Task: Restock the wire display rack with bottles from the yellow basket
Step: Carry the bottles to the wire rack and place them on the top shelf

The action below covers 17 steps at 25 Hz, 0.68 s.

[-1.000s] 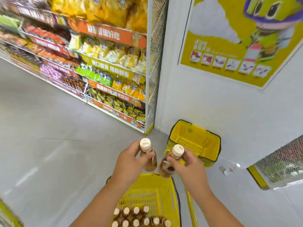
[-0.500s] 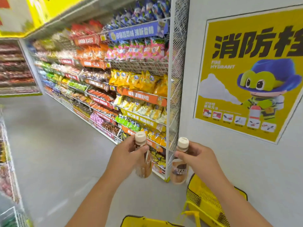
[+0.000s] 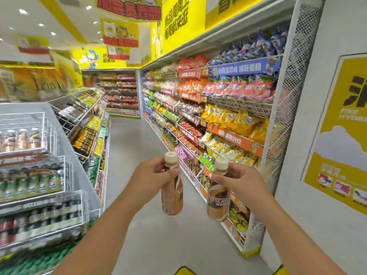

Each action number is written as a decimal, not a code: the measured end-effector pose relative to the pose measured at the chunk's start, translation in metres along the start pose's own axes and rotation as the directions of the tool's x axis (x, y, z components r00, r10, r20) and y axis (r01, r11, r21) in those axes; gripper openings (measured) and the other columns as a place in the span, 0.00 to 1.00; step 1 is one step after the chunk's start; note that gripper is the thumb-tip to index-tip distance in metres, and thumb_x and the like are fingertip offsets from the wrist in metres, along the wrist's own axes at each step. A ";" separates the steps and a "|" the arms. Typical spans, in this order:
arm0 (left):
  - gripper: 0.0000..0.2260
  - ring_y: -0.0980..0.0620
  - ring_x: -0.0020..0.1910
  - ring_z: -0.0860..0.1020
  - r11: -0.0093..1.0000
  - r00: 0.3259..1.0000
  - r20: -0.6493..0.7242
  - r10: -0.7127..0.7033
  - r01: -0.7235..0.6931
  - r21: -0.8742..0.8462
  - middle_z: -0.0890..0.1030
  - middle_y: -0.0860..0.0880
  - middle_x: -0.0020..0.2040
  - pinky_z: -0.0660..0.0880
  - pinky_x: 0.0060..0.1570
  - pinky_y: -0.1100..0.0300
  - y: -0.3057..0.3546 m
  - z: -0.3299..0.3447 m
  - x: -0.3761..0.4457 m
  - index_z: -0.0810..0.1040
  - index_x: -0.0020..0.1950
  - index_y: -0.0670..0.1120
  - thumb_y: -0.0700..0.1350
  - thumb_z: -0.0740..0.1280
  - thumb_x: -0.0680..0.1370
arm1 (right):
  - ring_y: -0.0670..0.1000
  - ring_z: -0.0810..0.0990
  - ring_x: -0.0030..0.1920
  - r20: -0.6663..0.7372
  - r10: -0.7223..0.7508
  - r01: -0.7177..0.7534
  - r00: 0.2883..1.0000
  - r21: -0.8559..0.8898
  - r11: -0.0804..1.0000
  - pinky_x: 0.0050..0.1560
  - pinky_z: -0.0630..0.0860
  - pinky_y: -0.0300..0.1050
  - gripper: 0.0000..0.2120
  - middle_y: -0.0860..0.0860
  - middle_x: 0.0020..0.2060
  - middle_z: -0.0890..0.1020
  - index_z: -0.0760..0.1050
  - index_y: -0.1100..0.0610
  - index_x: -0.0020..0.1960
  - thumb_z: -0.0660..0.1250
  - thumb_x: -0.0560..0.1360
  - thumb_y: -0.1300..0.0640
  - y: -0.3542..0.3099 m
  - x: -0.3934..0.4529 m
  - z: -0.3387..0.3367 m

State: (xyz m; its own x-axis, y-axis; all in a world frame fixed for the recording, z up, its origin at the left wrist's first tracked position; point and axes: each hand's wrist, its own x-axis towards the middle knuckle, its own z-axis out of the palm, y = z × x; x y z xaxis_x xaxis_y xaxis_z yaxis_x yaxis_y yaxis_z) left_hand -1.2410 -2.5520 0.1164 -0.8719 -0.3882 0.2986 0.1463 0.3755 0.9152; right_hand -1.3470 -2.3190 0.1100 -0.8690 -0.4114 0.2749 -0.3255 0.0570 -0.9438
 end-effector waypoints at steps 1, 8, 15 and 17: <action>0.14 0.57 0.51 0.85 1.000 0.999 -0.040 -0.016 0.016 0.011 0.87 0.58 0.50 0.80 0.56 0.57 0.000 -0.015 -0.006 0.85 0.58 0.54 0.49 0.77 0.72 | 0.44 0.87 0.42 0.038 -0.005 0.005 0.999 0.013 1.000 0.45 0.79 0.38 0.10 0.49 0.42 0.89 0.87 0.53 0.50 0.79 0.71 0.64 -0.003 0.002 0.014; 0.11 0.58 0.51 0.85 0.991 0.957 -0.273 -0.100 0.119 0.054 0.87 0.57 0.49 0.80 0.60 0.50 -0.013 -0.138 -0.065 0.84 0.56 0.55 0.44 0.76 0.75 | 0.45 0.87 0.43 0.258 -0.058 0.035 0.964 0.091 0.995 0.45 0.79 0.36 0.08 0.49 0.42 0.89 0.88 0.54 0.49 0.79 0.71 0.63 -0.028 0.001 0.139; 0.10 0.62 0.48 0.84 0.988 0.928 -0.356 -0.107 0.139 0.065 0.87 0.60 0.48 0.79 0.48 0.65 -0.042 -0.296 -0.120 0.83 0.54 0.57 0.43 0.75 0.76 | 0.39 0.85 0.37 0.381 -0.076 0.036 0.922 0.111 0.993 0.33 0.75 0.26 0.08 0.46 0.39 0.89 0.87 0.51 0.47 0.78 0.72 0.62 -0.066 -0.013 0.306; 0.11 0.65 0.49 0.84 0.986 0.921 -0.372 -0.112 0.148 0.070 0.86 0.62 0.49 0.79 0.46 0.68 -0.054 -0.348 -0.131 0.82 0.51 0.62 0.45 0.76 0.75 | 0.40 0.86 0.39 0.399 -0.090 0.044 0.912 0.123 0.991 0.34 0.75 0.27 0.08 0.45 0.39 0.89 0.87 0.50 0.47 0.78 0.72 0.61 -0.081 -0.016 0.361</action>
State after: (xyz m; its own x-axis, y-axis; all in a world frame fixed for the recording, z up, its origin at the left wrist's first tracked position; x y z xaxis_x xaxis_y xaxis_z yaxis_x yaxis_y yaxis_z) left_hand -0.9722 -2.8141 0.1222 -0.6457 -0.7131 0.2732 -0.0179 0.3718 0.9281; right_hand -1.1721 -2.6449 0.1153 -0.6148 -0.7436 0.2629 -0.3155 -0.0736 -0.9461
